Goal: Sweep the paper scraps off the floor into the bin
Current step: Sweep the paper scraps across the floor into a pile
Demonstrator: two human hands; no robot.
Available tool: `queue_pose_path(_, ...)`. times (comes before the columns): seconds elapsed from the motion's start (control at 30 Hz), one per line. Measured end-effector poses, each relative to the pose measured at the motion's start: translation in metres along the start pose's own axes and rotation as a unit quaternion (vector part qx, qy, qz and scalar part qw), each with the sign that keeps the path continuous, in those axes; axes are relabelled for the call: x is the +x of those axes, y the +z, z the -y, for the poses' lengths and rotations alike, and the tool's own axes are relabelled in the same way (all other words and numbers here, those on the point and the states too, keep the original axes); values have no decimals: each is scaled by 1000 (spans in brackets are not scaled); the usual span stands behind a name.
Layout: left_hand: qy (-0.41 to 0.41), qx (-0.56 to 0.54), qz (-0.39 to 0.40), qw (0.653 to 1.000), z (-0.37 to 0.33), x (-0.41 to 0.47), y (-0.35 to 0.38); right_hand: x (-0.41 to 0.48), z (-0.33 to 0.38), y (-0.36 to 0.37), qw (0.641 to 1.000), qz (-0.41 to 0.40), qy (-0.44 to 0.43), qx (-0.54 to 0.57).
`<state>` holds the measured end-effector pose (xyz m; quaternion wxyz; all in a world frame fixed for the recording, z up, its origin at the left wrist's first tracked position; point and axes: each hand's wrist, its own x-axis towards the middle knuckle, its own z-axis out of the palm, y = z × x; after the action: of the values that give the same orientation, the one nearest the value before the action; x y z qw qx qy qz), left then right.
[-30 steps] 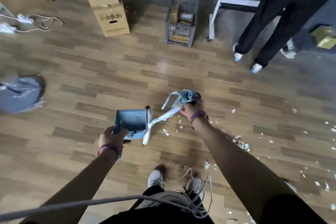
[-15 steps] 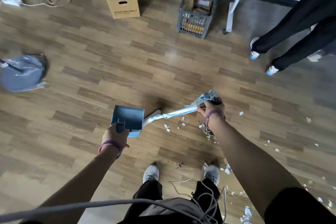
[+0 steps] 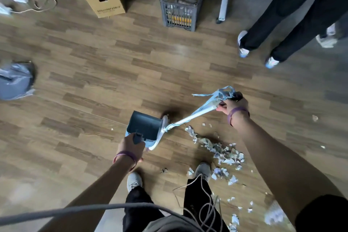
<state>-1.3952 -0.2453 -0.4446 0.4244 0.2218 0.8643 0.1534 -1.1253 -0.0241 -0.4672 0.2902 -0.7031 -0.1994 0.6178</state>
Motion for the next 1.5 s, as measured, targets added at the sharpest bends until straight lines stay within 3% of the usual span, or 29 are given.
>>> queue_pose_path(0.17, 30, 8, 76, 997, -72, -33, 97, 33, 44, -131, 996, -43, -11, -81)
queue_pose_path(0.37, 89, 8, 203, 975, -133, -68, 189, -1, 97, -257, 987, -142, -76, -5)
queue_pose_path(0.43, 113, 23, 228, 967, -140, -75, 204, -16, 103, -270, 987, -127, -95, 19)
queue_pose_path(0.53, 151, 39, 235, 959, -140, -80, 204, -33, 100, -264, 985, -81, -123, -87)
queue_pose_path(0.7, 108, -13, 172, 979, -125, -76, 160, -49, 91, -198, 940, 1, -153, -306)
queue_pose_path(0.77, 83, -68, 147, 983, -114, -69, 134, -65, 90, -156, 898, -6, -202, -390)
queue_pose_path(0.87, 68, -109, 95, 987, -89, -57, 86, -108, 91, -85, 809, 19, -281, -516)
queue_pose_path(0.97, 54, -124, 29, 990, -50, -43, 32, -142, 83, -14, 778, 43, -322, -538)
queue_pose_path(1.17, 40, -114, -37, 992, 34, -23, -74, -202, 49, 124, 827, 41, -343, -443)
queue_pose_path(1.37, -3, -184, -82, 979, 110, 8, -187, -254, -15, 248, 848, 8, -324, -420)
queue_pose_path(1.5, -31, -202, -126, 971, 167, 26, -246, -279, -60, 307, 911, 36, -267, -312)
